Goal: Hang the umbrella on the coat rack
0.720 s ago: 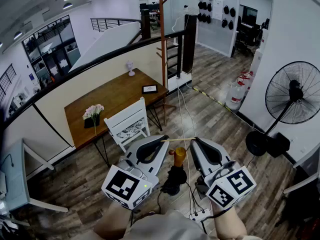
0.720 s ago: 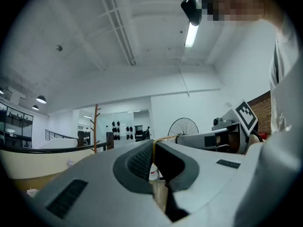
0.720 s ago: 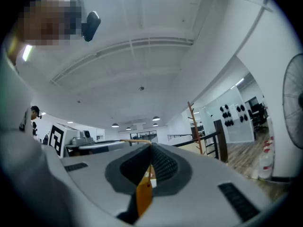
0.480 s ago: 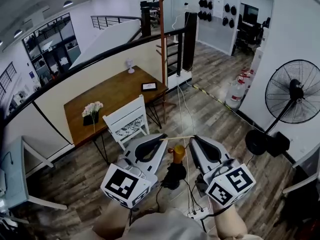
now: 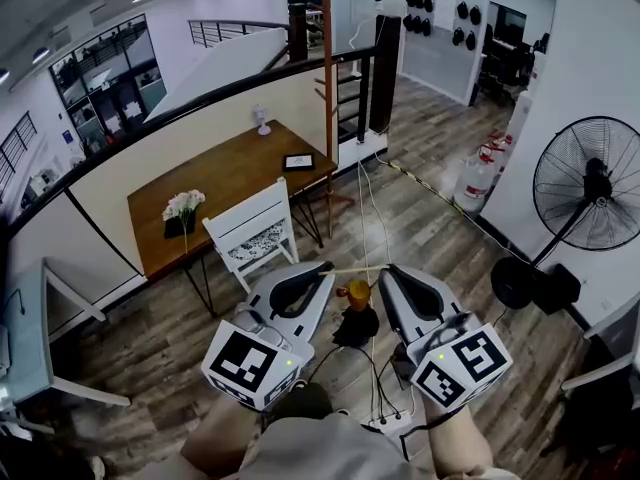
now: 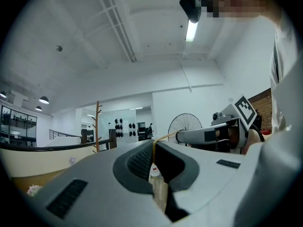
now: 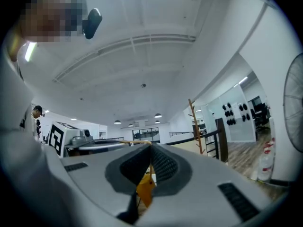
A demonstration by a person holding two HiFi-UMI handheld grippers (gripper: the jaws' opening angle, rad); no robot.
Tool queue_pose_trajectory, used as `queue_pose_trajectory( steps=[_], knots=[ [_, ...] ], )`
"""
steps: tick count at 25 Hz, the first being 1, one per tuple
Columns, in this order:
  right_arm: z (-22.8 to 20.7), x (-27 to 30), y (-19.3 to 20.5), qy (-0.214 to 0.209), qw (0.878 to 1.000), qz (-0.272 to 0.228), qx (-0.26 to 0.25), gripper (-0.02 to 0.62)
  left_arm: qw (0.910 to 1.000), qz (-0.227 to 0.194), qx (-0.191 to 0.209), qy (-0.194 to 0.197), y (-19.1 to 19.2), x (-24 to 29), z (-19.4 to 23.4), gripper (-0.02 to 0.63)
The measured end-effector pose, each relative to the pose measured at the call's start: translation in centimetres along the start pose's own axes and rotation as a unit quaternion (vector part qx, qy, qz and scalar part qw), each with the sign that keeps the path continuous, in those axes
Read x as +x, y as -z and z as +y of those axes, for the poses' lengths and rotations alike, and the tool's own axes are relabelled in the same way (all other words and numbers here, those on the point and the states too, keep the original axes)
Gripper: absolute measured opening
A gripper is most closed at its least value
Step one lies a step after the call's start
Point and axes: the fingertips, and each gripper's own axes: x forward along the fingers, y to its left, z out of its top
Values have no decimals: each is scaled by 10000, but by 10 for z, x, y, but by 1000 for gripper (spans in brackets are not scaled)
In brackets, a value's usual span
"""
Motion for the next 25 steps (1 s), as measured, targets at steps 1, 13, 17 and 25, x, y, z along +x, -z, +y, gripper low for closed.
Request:
queue_pose_trajectory(
  steps=[1, 13, 17, 25],
  knots=[
    [-2, 1, 1, -8, 10000, 8, 6, 11, 10000, 9, -1, -2, 1, 2, 0, 0],
    [-49, 46, 17, -92, 9999, 50, 89, 11, 10000, 13, 29, -5, 23, 53, 41, 0],
    [-66, 75, 19, -128, 9999, 54, 98, 11, 10000, -14, 17, -14, 30, 75, 69, 0],
    [-117, 169, 20, -36, 9997, 188, 150, 9, 9999, 115, -75, 16, 46, 135, 155, 0]
  ],
)
